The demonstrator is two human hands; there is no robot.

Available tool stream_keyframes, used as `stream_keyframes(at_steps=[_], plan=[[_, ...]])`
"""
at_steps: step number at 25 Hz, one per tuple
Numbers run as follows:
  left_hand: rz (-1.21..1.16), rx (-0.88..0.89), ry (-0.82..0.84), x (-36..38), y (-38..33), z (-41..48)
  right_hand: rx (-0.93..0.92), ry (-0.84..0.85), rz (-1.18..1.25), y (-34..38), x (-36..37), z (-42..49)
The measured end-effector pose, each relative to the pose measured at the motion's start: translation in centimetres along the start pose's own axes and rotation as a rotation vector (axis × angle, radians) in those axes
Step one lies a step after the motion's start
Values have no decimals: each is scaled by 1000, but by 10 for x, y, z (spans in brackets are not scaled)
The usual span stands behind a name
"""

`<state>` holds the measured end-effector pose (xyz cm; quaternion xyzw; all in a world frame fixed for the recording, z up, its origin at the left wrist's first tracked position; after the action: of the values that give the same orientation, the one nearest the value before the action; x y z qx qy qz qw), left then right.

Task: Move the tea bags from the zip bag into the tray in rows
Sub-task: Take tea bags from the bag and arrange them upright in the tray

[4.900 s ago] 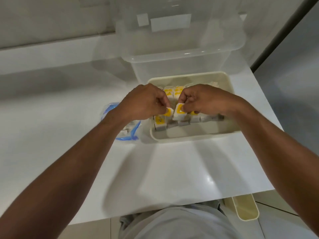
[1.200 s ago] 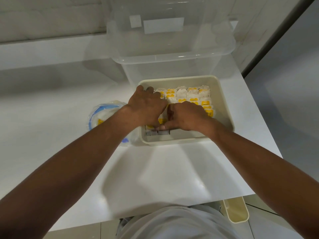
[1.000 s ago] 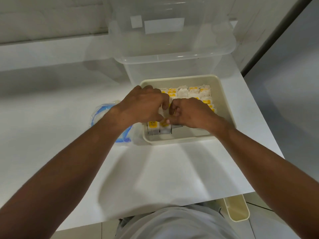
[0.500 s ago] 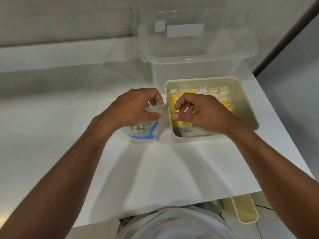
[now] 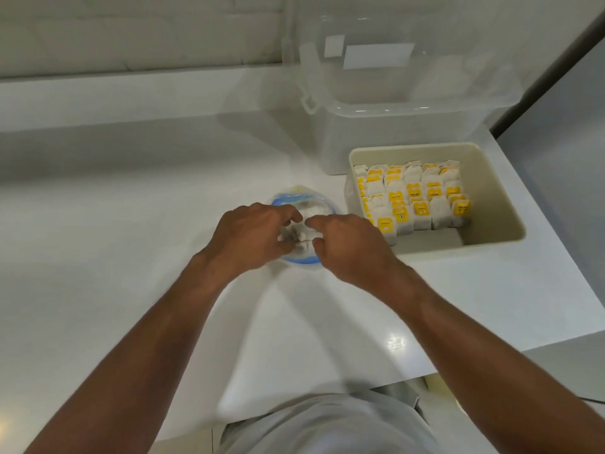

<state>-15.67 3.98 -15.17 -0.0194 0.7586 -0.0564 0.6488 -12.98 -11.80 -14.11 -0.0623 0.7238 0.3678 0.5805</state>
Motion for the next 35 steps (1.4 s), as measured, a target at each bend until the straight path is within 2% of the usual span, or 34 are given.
stream_keyframes(at_steps=[6, 11, 15, 17, 22, 25, 31, 33, 35], plan=[[76, 25, -30, 22, 6, -17, 60, 78, -275, -3, 31, -8], [86, 24, -31, 37, 7, -32, 118, 72, -259, -5, 40, -15], [118, 52, -297, 41, -6, -40, 102, 30, -183, -10, 48, -12], [165, 28, -338, 44, -14, -34, 109, 28, -155, -13, 52, -9], [225, 15, -357, 50, -28, -16, 191, -6, -111, -20, 60, -6], [243, 1, -375, 47, -26, -6, 243, -81, -25, -22, 57, -5], [242, 2, -336, 43, -27, -4, 229, -54, -154, -20, 57, -1], [217, -51, -257, 44, -25, -1, 238, -132, -179, -14, 53, -2], [139, -98, -185, 42, -18, 1, 292, -177, -105, -15, 51, -3]])
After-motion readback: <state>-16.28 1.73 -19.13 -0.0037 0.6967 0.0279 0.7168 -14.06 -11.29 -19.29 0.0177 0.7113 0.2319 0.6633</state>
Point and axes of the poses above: each hand's wrist, its own z-axis towards the middle knuckle, its own x-axis out of the palm, y = z × x, the point moved 4 cm from there along z, towards the middle knuckle, and after that the axes turned 12 degrees about z, right-handed, at the moved point
